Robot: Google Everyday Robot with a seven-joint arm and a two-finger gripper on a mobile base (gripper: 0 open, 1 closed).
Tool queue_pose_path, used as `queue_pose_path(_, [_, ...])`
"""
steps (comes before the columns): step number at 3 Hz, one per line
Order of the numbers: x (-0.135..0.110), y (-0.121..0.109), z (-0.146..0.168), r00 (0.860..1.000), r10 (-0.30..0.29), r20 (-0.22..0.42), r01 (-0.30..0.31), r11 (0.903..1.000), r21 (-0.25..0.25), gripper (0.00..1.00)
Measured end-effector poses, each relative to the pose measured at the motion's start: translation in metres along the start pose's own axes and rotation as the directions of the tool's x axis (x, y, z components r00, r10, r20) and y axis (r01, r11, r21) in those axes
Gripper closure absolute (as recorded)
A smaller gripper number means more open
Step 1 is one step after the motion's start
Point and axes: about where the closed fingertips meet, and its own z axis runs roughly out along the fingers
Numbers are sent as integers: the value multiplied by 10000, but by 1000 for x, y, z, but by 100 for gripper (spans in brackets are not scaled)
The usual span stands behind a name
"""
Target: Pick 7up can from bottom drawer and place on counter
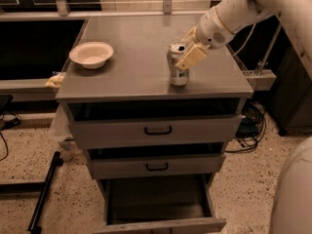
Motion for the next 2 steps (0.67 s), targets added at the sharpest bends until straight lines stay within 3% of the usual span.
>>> queue_pose_path(1, [14, -9, 12, 9952, 907, 355, -906, 9959, -36, 100])
queue_pose_path(2, [16, -10, 12, 9925, 1140, 447, -1138, 9935, -64, 100])
